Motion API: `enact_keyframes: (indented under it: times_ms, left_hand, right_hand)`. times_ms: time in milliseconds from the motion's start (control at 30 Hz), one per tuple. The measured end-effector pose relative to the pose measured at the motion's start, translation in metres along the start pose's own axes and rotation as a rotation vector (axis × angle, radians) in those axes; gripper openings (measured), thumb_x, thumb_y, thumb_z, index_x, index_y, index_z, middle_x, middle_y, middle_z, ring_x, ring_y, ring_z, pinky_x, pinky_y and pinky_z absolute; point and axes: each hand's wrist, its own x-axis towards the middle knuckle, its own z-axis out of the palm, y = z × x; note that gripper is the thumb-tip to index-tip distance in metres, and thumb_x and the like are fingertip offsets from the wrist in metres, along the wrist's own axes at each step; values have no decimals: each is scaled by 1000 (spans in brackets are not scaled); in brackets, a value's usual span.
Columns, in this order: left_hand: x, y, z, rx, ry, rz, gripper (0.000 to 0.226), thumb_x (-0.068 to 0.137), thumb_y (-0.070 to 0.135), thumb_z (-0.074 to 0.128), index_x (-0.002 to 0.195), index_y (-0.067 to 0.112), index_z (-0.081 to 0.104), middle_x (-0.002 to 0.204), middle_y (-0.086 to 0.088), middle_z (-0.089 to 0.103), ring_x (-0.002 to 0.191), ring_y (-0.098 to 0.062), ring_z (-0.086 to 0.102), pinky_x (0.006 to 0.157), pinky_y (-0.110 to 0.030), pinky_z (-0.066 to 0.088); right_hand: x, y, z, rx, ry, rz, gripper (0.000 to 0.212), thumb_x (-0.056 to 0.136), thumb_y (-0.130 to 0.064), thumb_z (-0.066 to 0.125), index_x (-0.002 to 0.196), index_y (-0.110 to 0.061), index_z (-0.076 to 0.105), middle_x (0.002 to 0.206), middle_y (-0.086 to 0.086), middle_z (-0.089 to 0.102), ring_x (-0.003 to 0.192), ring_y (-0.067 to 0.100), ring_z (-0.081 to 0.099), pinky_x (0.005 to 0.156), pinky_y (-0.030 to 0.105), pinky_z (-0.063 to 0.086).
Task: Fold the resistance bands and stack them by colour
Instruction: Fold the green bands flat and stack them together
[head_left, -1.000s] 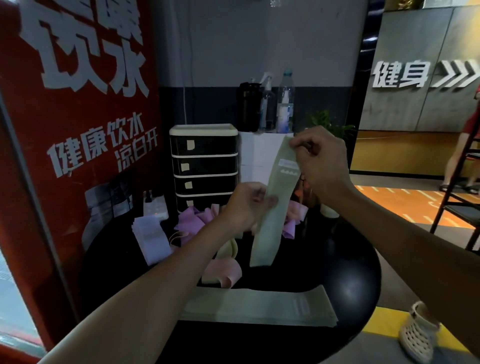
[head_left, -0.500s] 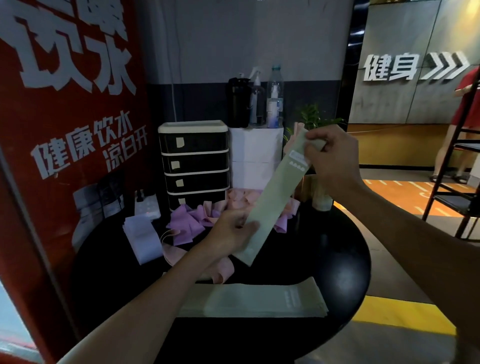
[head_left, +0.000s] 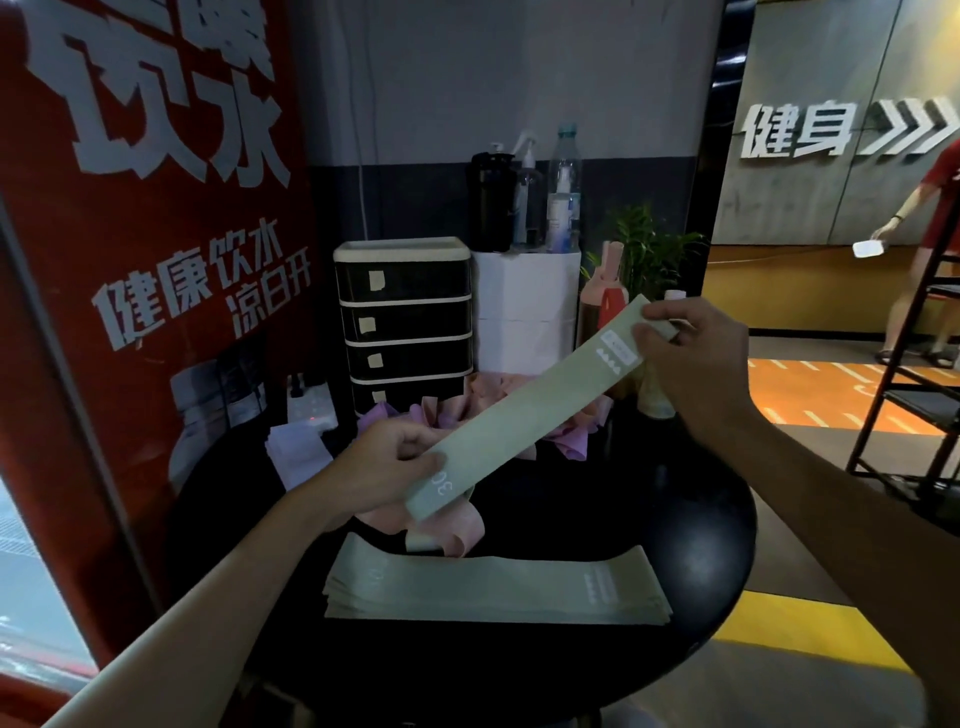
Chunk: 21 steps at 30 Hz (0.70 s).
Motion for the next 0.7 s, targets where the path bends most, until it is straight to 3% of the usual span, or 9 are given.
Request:
enact_keyframes:
  times_ms: [67,167,367,467,600,700]
  left_hand:
    - [-7,-5,-8,-38,35,-11,8,96,16,64,97,13,71,92,-2,77,87,-15,72,76,-28,53]
    - [-18,-9,-16,-117,94,-11,12,93,17,67,104,13,67,89,-12,75,84,-27,72,70,-34,54]
    - [-35,-18,-25,-196,208,-43,14,87,0,70,95,10,65,94,-24,68,80,-24,64,72,-41,52]
    - [-43,-24,-27,-262,266,-37,12,85,-4,71,93,1,63,84,-20,62,74,-22,61,62,-32,55]
    - [-57,-30,-19,-195,423,-7,14,83,-3,74,92,1,64,86,-6,68,74,-16,65,58,-23,53]
    - [-67,-41,-10,-77,500,8,16,82,-1,75,89,8,64,90,-15,68,74,-31,65,61,-38,57]
  right_hand:
    - [-7,3,-3,-8,-6,3,19,86,-2,68,104,-5,67,106,7,65,88,4,65,72,13,54]
    - [-21,9,-6,-35,-50,18,18,86,-3,68,103,-9,67,103,6,66,84,0,64,68,8,50]
    - [-57,15,-16,-161,-107,39,17,88,-2,65,92,-18,69,81,-12,65,68,-15,59,67,2,46]
    - [-79,22,-22,-181,-146,96,15,87,-2,67,85,-17,69,77,-14,65,63,-16,59,61,1,43]
    - [-112,36,-31,-213,-241,161,10,87,-3,68,83,-12,70,79,-6,68,64,-11,60,59,5,44]
    - [-132,44,-37,-242,-283,221,15,86,-5,70,77,-17,70,80,0,69,67,-1,60,63,17,46]
